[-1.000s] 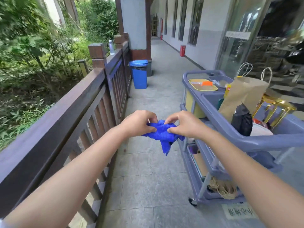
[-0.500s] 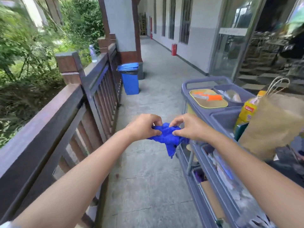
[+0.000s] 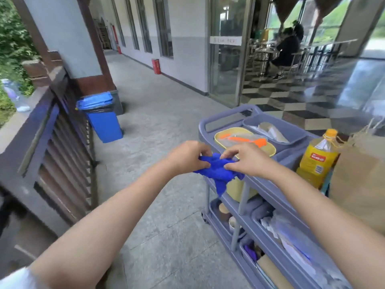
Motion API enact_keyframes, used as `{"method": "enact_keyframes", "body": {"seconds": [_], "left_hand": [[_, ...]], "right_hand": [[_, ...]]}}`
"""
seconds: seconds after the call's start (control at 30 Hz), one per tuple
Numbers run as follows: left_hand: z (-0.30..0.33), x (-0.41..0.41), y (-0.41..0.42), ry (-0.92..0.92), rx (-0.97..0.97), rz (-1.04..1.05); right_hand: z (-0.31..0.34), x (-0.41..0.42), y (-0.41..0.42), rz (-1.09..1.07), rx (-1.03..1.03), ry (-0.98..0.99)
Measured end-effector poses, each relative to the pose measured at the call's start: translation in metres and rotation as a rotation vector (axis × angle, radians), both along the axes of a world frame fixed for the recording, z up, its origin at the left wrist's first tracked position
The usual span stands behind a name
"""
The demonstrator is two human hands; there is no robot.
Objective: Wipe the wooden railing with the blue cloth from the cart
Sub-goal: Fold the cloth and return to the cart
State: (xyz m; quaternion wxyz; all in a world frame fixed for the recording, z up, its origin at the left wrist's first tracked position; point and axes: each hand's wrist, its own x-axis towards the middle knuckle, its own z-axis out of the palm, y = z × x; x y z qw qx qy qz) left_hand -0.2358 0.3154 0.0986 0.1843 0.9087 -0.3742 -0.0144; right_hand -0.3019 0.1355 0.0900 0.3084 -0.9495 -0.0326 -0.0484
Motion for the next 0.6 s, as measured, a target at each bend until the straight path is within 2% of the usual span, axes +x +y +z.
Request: {"method": "enact_keyframes", "body": {"seconds": [0.37,0.6], "left_hand": [[-0.024,0.17,-0.06,-0.014,-0.014,-0.18],[0.004,0.285,-0.119,-0.041,0.061,-0.245]], "right_hand": [[-0.015,0.134,-0.048,-0.117,0.023,-0.012],[0.0,0.24,-0.098,-0.214,-0.016,-0.059]]}}
